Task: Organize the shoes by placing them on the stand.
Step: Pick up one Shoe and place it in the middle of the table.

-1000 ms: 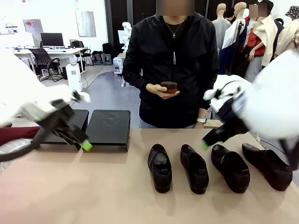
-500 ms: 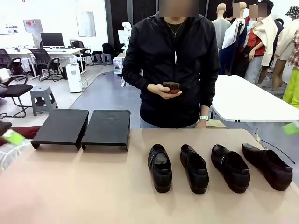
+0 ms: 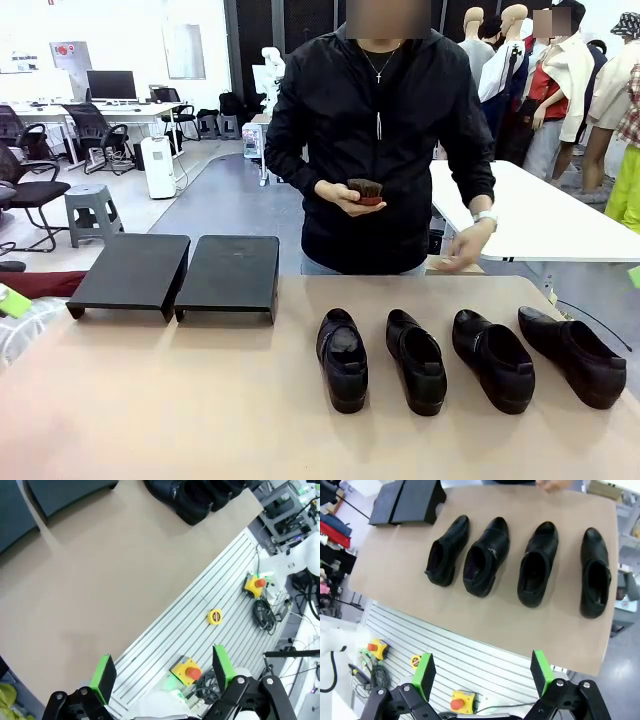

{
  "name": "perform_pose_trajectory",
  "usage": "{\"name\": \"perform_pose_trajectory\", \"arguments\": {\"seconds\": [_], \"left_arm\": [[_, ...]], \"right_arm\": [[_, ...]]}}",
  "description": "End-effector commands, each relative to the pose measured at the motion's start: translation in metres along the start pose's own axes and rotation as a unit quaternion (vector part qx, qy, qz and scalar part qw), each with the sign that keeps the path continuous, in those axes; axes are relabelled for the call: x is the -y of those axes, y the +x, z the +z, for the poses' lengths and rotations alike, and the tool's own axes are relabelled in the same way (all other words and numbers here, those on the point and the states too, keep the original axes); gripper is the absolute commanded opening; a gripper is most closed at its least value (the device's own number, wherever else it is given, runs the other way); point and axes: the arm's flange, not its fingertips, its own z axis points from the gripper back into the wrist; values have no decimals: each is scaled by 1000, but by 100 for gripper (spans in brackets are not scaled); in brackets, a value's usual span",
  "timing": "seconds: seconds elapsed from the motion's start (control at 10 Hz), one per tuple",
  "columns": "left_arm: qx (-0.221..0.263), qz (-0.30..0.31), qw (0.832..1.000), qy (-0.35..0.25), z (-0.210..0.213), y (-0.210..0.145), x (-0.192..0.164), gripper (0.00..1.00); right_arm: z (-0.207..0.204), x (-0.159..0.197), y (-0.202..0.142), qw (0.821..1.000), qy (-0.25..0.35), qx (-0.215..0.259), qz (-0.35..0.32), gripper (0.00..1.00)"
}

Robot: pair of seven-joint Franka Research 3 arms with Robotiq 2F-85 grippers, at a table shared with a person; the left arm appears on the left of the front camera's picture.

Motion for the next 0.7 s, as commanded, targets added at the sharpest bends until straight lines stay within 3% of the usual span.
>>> {"name": "perform_pose_trajectory", "arguments": {"seconds": [0.0, 0.5, 0.6], "left_arm": [[3, -14, 1000, -10, 3, -1, 5, 100], [3, -14, 1000, -10, 3, -1, 5, 100], [3, -14, 1000, -10, 3, -1, 5, 100]], "right_arm": [[-1, 1, 2, 1000, 12, -2, 12, 100], [-2, -3, 1, 1000, 0, -2, 2, 100], [-26, -22, 31, 999, -10, -38, 25, 100]]}}
